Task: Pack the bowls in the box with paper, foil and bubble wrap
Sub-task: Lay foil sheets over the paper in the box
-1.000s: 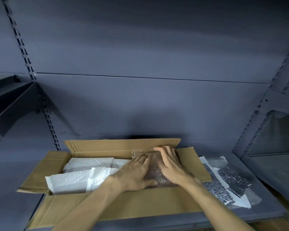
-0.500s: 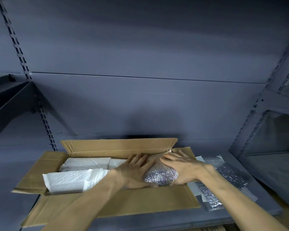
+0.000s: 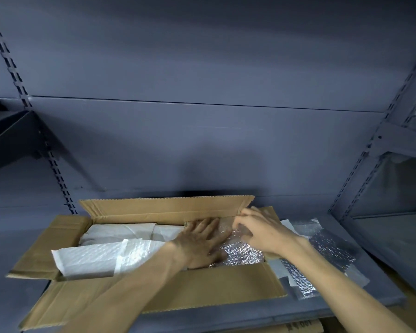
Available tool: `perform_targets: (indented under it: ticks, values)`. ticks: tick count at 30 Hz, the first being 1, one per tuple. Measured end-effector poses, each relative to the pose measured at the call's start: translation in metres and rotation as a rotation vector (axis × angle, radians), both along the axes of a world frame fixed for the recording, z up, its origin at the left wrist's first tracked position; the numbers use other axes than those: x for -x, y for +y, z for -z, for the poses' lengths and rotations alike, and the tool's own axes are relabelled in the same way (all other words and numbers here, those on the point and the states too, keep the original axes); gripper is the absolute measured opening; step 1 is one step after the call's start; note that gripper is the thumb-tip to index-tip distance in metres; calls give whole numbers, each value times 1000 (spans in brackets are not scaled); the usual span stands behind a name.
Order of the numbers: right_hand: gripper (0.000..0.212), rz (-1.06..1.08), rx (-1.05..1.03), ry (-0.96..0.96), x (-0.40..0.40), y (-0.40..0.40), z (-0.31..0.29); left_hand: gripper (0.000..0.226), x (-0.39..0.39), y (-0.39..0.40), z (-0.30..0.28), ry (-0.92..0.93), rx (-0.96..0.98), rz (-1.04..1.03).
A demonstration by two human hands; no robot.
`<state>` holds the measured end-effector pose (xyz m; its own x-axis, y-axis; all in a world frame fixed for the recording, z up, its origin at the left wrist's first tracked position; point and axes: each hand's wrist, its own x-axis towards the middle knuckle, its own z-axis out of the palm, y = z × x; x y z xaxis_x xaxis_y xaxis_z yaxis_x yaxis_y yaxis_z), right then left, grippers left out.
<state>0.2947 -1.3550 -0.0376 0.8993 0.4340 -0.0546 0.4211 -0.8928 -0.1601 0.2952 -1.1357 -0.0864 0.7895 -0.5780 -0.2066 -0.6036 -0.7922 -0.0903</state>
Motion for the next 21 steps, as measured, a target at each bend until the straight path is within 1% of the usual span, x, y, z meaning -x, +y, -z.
perform_targets:
  ticks: [1,3,5,6,8,10,12,13,14,15,16,18,19,20,21]
  values:
    - [17,0,11,-13,4,1,5,65,1,0,1,10,6,-2]
    - [6,-19,103,-41,10,4,15,62,3,-1,2,27,15,-3]
    - [5,-38,152,-116,15,5,21,59,5,-2,1,45,22,-2]
    - [7,-38,129,-153,17,5,21,60,6,-2,0,52,30,-4]
    - [12,-21,14,-244,21,0,20,63,8,-2,-4,63,69,-7]
    - [12,68,-175,-404,24,-13,17,62,7,-1,-9,41,116,18]
    - [14,241,-346,-578,28,-33,19,58,8,-2,-13,13,166,53]
    - [17,352,-408,-633,29,-46,22,57,9,-3,-14,0,192,61]
    - [20,472,-456,-647,30,-61,26,58,9,-4,-15,-20,213,60]
    - [20,594,-491,-608,32,-77,31,60,9,-5,-17,-45,234,54]
    - [20,712,-504,-513,34,-92,38,63,9,-5,-18,-71,256,50]
    - [21,865,-422,-220,41,-115,52,66,9,-7,-21,-115,287,65]
    - [25,880,-346,-90,45,-120,60,67,9,-8,-22,-132,298,77]
    - [33,871,-279,-3,49,-123,67,67,9,-10,-25,-143,310,86]
    - [41,858,-234,39,52,-124,72,63,10,-14,-28,-149,328,89]
